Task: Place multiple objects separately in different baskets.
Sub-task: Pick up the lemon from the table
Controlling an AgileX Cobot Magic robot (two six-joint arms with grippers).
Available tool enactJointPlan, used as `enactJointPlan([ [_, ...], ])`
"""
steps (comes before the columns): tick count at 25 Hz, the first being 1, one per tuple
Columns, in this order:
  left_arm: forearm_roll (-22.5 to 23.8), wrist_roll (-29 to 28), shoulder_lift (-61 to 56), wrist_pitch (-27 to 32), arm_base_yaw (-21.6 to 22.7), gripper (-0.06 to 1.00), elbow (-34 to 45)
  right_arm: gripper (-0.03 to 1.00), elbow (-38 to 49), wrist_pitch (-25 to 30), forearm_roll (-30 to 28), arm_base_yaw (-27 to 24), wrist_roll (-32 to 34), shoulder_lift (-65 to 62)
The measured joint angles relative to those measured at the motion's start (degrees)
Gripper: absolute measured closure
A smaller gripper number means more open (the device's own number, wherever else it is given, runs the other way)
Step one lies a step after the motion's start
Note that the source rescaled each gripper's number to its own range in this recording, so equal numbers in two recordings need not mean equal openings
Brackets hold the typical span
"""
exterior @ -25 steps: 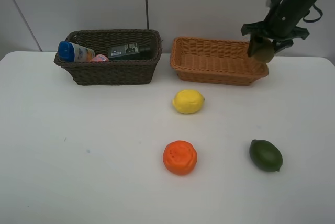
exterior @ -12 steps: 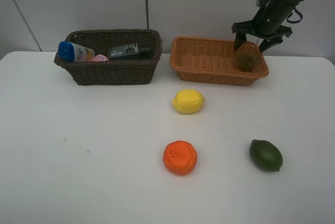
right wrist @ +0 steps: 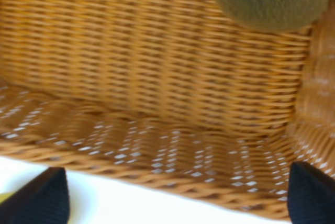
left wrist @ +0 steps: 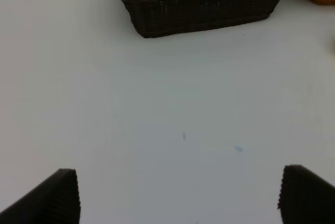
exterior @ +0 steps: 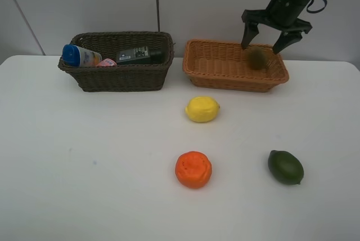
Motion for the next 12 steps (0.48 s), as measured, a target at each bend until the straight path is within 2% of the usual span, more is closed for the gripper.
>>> enactJointPlan([
  [5, 0.0, 0.0, 0.0, 0.0, 0.0, -0.03, 0.0, -0.01, 3.33, 0.1, -0.58, 7.93, -1.89, -3.36],
  [8, 0.0, 0.0, 0.0, 0.0, 0.0, -0.03, 0.0, -0.01, 6.46, 0.21, -1.56, 13.83, -7.95, -4.64],
  [12, 0.0, 0.0, 0.0, 0.0, 0.0, -0.03, 0.0, -0.01, 10.67, 0.36, -5.67, 22.43, -16.69, -5.09],
])
